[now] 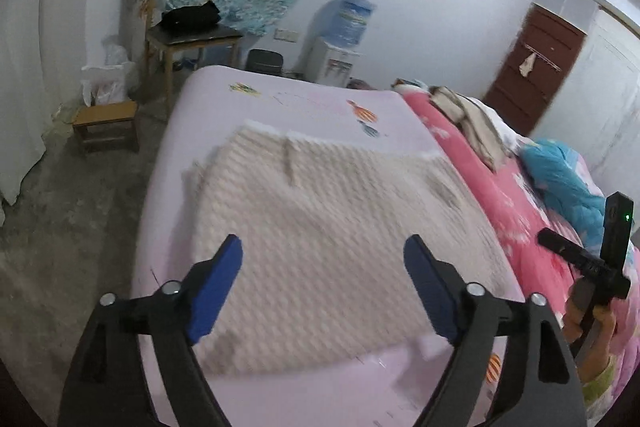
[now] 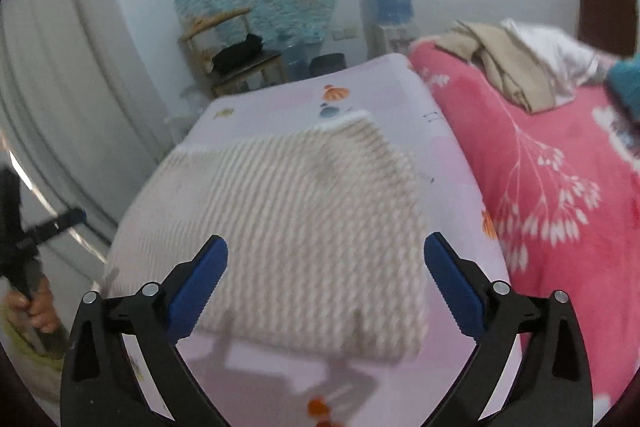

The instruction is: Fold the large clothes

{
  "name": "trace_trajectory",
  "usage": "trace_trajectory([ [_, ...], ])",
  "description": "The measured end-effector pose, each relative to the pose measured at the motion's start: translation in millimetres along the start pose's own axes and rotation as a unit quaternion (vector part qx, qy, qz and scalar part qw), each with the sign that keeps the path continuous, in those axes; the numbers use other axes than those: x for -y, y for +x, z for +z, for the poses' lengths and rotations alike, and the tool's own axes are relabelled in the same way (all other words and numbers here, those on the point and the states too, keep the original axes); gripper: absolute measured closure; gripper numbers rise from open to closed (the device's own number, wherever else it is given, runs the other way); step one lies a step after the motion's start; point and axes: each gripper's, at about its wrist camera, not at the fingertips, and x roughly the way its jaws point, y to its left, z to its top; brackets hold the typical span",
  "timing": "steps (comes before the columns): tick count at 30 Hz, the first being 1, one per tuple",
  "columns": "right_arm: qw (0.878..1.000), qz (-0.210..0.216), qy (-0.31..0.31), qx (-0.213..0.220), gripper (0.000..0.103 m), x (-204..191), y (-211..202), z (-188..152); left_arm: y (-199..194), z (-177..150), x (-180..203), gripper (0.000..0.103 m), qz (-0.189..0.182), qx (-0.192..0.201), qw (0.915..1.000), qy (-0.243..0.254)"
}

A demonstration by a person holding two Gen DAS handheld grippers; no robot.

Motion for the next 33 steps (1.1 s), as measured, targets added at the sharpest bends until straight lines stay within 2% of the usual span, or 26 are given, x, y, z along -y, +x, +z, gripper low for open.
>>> trace_trajectory([
  [2,1.000,-0.015,-0.015,0.000,0.008,-21,-11,-20,-12,-18,14,0.008,0.016,0.010,0.9998,0.003],
  [3,1.000,-0.021,-0.021,-0.001,0.008,-29,-14,-27,-18,-27,22,0.006,0.029,0.016,0.9994,0.006],
  [5,0.999,-0.037,-0.033,0.000,0.008,-46,-21,-41,-26,-41,34,0.006,0.050,0.026,0.9983,0.014],
  [10,0.995,-0.067,-0.067,0.042,0.008,-81,-42,-60,-34,-60,62,0.006,0.114,0.029,0.9919,0.049],
  [14,0.991,-0.094,-0.069,0.071,0.008,-87,-52,-57,-38,-64,73,0.006,0.173,0.043,0.9828,0.049],
  [18,0.989,-0.112,-0.067,0.073,0.008,-88,-48,-53,-34,-65,82,0.006,0.245,0.040,0.9669,0.059],
  [24,0.993,-0.095,-0.057,0.032,0.008,-88,-32,-55,-14,-69,81,0.006,0.242,-0.020,0.9680,0.063],
  [28,0.996,-0.080,-0.038,-0.004,0.008,-84,-18,-59,-9,-74,81,0.006,0.245,-0.034,0.9675,0.054],
  [33,0.996,-0.079,-0.033,-0.026,0.008,-84,-10,-66,2,-76,74,0.006,0.235,-0.061,0.9694,0.033],
])
